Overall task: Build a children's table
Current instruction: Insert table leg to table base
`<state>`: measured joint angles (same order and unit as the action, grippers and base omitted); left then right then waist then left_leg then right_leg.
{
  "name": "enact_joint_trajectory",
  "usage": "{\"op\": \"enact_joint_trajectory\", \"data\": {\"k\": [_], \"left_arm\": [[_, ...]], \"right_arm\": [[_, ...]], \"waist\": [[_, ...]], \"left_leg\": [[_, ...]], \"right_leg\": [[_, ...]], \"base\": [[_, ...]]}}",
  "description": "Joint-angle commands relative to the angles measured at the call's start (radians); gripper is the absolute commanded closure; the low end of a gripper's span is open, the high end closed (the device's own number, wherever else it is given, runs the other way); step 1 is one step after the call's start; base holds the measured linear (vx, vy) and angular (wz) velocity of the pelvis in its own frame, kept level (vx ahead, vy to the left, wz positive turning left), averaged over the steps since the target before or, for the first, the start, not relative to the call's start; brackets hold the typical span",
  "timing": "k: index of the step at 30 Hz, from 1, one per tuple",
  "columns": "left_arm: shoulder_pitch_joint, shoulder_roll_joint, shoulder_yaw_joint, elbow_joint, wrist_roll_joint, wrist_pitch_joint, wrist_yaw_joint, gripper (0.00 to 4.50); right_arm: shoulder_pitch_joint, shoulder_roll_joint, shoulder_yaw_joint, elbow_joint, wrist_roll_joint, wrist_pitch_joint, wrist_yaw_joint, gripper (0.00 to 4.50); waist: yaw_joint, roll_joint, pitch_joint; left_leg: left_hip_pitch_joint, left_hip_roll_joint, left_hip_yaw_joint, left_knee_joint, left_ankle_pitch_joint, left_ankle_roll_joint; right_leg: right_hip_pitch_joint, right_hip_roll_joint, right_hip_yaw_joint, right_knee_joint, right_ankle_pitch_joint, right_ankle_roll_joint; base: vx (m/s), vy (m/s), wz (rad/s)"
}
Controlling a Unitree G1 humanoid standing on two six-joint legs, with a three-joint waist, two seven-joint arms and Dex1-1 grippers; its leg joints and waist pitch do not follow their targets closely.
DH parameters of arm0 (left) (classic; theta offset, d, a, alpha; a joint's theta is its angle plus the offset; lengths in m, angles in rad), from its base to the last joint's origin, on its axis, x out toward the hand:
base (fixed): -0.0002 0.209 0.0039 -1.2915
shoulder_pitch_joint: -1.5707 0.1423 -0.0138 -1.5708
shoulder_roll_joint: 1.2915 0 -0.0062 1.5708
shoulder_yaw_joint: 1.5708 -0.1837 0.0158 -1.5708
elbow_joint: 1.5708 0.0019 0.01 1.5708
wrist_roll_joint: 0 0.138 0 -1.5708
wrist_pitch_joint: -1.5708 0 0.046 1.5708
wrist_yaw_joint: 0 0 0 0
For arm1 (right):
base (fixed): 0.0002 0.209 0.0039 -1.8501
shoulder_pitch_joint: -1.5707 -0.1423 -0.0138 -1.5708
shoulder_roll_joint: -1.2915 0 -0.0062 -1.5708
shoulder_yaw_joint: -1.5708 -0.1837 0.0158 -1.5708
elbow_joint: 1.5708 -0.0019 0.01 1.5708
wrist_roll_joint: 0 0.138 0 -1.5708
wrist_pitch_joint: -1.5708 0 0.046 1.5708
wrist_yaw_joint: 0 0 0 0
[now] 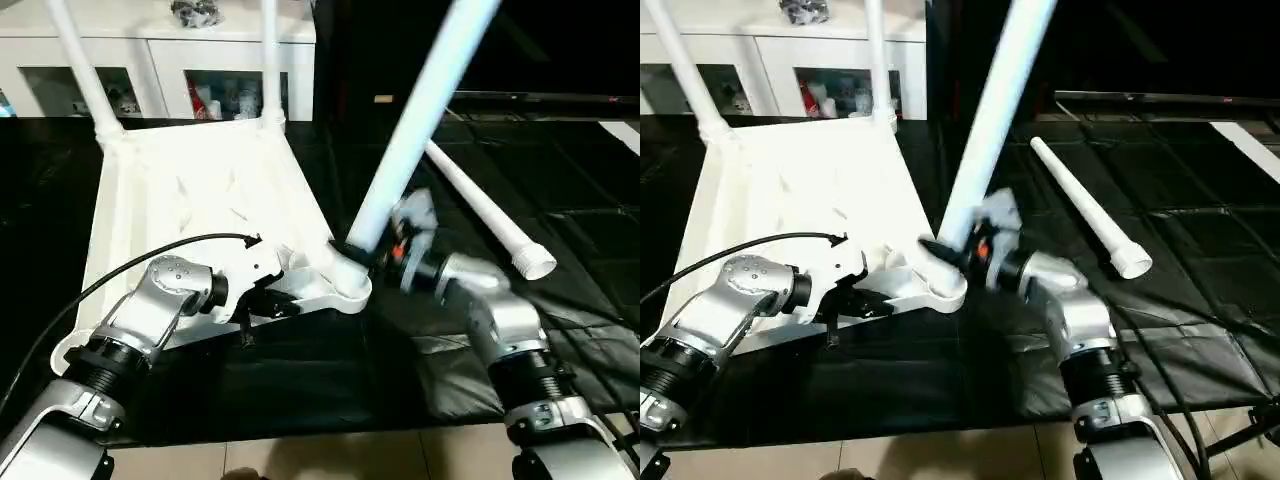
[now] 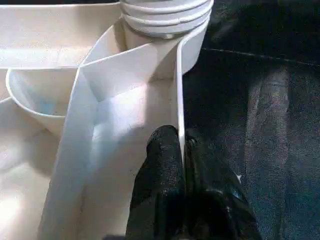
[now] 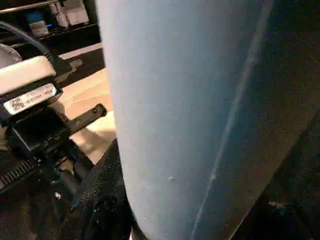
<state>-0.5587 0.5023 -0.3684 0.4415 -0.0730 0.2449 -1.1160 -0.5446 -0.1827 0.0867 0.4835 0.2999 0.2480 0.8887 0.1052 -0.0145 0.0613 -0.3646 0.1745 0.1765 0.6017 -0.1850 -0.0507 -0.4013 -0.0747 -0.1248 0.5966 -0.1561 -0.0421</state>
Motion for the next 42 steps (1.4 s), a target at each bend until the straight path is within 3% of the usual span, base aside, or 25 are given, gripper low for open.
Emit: {"op": "enact_joint_trajectory", "data": {"k": [1,5,25,33,42], "left_arm": [[0.006,-0.015,0.000,-0.013,-0.013,-0.026,-0.030,4.50],[0.004,-0.017,0.005,-0.010,-0.010,-0.024,-0.029,4.50],[-0.004,-0.021,0.027,0.007,-0.007,-0.025,-0.035,4.50],[-0.006,-0.019,0.026,0.002,-0.003,-0.032,-0.040,4.50],[-0.010,-0.023,0.031,0.010,0.003,-0.037,-0.026,4.50]], "right_arm": [[-0.017,-0.022,0.016,0.008,-0.017,0.012,0.022,2.59],[-0.018,-0.031,0.031,0.015,-0.032,0.016,0.031,2.59],[-0.042,-0.044,0.043,0.115,-0.074,-0.007,0.036,2.59],[-0.097,-0.025,0.060,0.226,-0.109,-0.026,0.048,2.59],[-0.119,-0.017,-0.001,0.290,-0.061,-0.035,0.043,2.59]], "waist": [[0.002,0.003,-0.075],[0.005,-0.001,-0.075],[0.006,0.002,-0.075],[0.003,0.004,-0.070],[-0.006,0.005,-0.065]], "left_leg": [[0.013,0.066,-0.024,-0.072,-0.179,0.015],[0.013,0.065,-0.024,-0.072,-0.172,0.015],[0.014,0.066,-0.024,-0.072,-0.185,0.014],[0.019,0.066,-0.027,-0.074,-0.230,0.004],[0.028,0.065,-0.031,-0.076,-0.289,-0.004]], "right_leg": [[0.058,-0.100,0.073,-0.072,-0.323,-0.141],[0.058,-0.101,0.073,-0.072,-0.333,-0.134],[0.056,-0.101,0.072,-0.075,-0.349,-0.133],[0.055,-0.104,0.071,-0.085,-0.427,-0.121],[0.053,-0.105,0.067,-0.097,-0.514,-0.101]], "base": [[0.000,0.000,0.00],[0.000,0.000,0.00],[0.000,0.000,0.00],[0.000,0.000,0.00],[0.000,0.000,0.00]]}}
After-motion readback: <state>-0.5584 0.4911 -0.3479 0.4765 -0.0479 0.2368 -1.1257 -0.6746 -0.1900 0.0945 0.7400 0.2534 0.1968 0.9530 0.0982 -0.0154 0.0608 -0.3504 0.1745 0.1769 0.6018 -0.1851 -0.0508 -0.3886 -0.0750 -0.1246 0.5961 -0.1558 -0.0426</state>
